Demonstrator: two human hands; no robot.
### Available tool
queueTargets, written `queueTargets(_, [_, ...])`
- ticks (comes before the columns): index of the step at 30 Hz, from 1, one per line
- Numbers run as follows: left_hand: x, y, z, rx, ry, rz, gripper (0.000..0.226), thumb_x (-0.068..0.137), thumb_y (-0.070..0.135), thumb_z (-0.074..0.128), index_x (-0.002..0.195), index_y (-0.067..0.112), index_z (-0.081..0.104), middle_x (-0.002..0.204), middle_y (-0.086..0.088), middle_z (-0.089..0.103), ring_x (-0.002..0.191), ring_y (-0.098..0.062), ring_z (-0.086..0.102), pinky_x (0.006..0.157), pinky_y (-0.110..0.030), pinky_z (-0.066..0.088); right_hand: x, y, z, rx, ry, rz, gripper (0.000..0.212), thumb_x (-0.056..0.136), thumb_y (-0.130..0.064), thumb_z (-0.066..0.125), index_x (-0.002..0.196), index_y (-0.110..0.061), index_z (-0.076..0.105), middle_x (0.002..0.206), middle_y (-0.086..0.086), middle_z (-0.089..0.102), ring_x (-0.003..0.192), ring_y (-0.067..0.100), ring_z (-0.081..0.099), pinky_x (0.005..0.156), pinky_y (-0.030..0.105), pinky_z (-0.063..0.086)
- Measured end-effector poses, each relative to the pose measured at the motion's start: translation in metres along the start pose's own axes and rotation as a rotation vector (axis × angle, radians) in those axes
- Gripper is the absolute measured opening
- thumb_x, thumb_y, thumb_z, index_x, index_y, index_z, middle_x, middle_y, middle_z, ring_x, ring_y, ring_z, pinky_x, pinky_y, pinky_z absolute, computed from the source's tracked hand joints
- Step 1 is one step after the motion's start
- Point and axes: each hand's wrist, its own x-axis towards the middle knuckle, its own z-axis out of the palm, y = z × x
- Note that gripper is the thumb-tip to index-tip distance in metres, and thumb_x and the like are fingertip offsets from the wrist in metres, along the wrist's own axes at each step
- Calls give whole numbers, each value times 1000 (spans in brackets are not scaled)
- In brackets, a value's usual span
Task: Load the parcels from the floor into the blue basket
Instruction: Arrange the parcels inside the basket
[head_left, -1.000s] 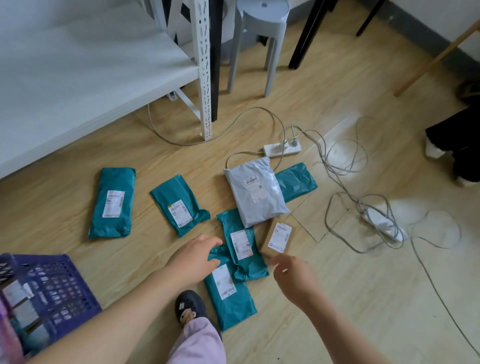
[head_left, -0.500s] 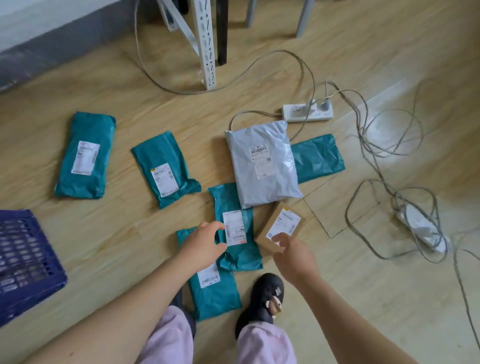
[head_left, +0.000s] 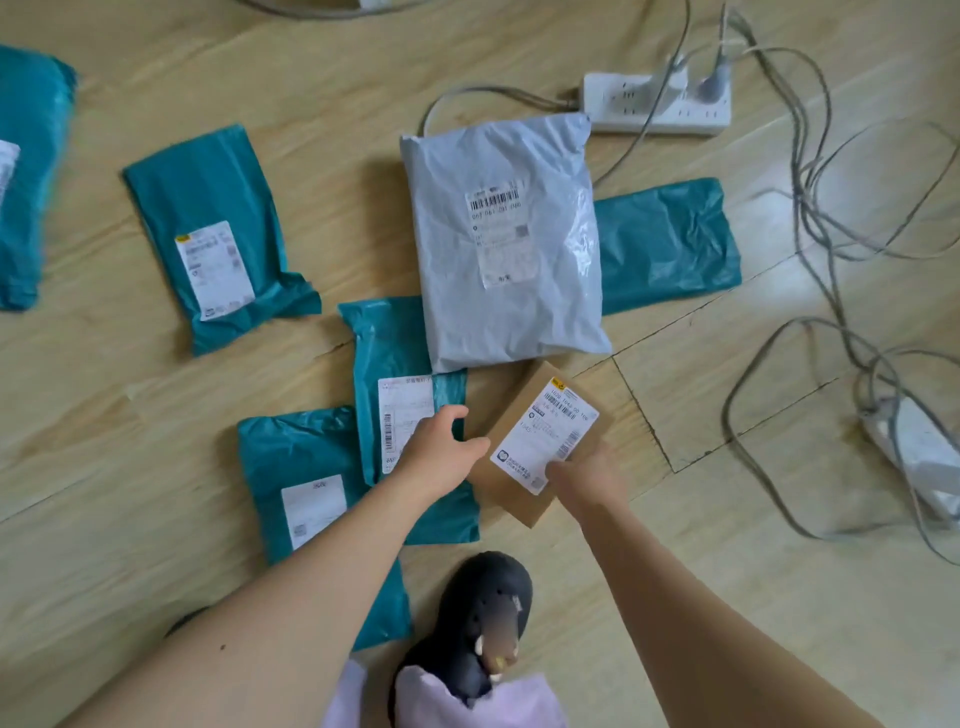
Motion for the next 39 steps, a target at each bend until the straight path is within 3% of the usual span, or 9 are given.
queueTargets(4, [30,5,17,3,-113,-16,66,90,29,56,147,25,24,153,-1,27,137,-21,32,106,-31,30,28,9,16,333,-48,92,35,78,-6,55,113,-4,56,103,9,68,75,18,60,52,24,39])
queueTargets(9, [37,6,25,-151,-253,-75,81,83,30,63,149,31,16,141,8,47,122,-16,49,105,-34,37,25,-2,18,618,-102,139,19,82,2,53,85,-17,52,82,1,61,71,15,57,56,26,41])
queueTargets(15, [-10,13,3,-223,-170,-53,84,79,29,64,148,33,18,141,12,44,121,-13,47,103,-34,38,-25,-22,12,671,-51,100,18,80,2,53,87,-15,53,85,4,64,69,17,60,54,25,41])
queueTargets(18, [-49,26,-25,-274,-144,-30,71,87,16,59,147,30,24,119,14,49,106,-10,47,90,-25,35,-66,-38,0,665,-26,63,23,79,1,55,96,-12,49,85,1,61,72,15,59,55,26,41])
queueTargets(22, [-108,44,-68,-289,-93,10,61,87,10,56,141,31,36,102,17,54,101,-11,53,87,-24,38,-130,-69,-23,629,-1,-42,24,78,1,54,79,-21,47,81,-2,61,70,12,58,55,25,41])
queueTargets(26, [-170,58,-119,-330,-13,76,66,89,6,53,145,31,28,115,14,50,104,-10,50,86,-23,36,-197,-104,-41,603,-46,-142,32,79,4,47,99,-21,49,85,-8,61,75,8,57,58,25,43])
queueTargets(31, [-250,64,-193,-349,114,144,73,86,6,55,147,32,23,142,7,42,119,-10,44,95,-24,35,-285,-157,-42,561,-86,-261,59,66,1,42,122,-19,46,111,2,63,100,23,61,91,47,51])
queueTargets(37, [-344,36,-278,-472,247,224,67,90,3,52,146,29,25,130,9,47,108,-7,45,74,-13,38,-399,-216,-26,458,-154,-432,57,77,10,40,122,-25,40,100,-8,59,99,22,58,91,45,51])
queueTargets(39, [-370,19,-305,-507,287,234,67,90,1,51,146,28,26,120,10,48,105,-6,45,68,-8,37,-434,-229,-11,394,-156,-488,62,77,8,42,131,-22,39,111,-4,60,101,21,59,90,44,52])
